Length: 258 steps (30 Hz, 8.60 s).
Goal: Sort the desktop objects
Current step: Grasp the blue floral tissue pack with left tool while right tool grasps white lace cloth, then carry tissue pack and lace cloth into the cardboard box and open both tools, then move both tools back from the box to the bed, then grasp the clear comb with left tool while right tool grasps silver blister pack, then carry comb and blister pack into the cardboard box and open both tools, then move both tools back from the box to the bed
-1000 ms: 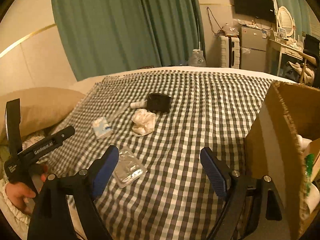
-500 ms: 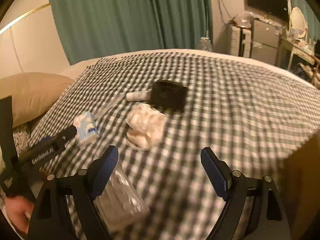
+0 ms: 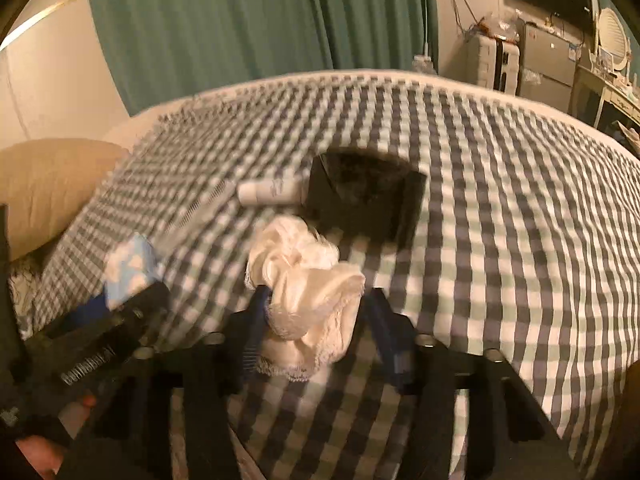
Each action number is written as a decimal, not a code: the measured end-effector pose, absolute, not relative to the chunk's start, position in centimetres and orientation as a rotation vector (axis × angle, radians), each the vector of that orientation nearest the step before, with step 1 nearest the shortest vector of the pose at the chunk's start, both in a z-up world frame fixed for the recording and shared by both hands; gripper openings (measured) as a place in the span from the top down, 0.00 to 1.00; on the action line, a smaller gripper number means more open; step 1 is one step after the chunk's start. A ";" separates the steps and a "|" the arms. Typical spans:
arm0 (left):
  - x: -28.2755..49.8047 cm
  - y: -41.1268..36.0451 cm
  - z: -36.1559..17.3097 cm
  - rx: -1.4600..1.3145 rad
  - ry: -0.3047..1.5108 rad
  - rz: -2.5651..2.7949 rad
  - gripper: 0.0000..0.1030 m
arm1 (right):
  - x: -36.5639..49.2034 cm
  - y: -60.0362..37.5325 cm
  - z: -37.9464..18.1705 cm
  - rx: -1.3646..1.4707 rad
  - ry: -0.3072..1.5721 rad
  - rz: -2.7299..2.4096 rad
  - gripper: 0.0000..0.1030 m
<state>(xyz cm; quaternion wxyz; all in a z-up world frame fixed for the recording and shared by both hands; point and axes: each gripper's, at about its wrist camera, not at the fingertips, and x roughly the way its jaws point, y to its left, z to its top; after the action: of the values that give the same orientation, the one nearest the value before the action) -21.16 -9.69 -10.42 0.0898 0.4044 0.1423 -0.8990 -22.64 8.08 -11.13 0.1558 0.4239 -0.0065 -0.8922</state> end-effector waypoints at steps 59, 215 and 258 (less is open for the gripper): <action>-5.8 25.1 7.4 1.314 0.135 -3.481 0.37 | -0.2 40.0 5.6 1.072 -0.419 -3.071 0.85; -7.1 20.2 10.7 1.323 0.163 -3.542 0.76 | -3.8 35.9 9.9 1.039 -0.236 -3.066 0.33; -19.5 -5.5 -4.9 1.192 0.256 -2.920 0.25 | -18.1 14.4 -1.1 1.022 -0.237 -2.637 0.13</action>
<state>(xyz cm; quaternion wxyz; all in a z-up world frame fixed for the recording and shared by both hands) -19.54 -5.54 -4.87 -0.0113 0.3767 0.0808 -0.9227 -18.05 14.35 -1.12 0.1510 0.3560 -0.0826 -0.9185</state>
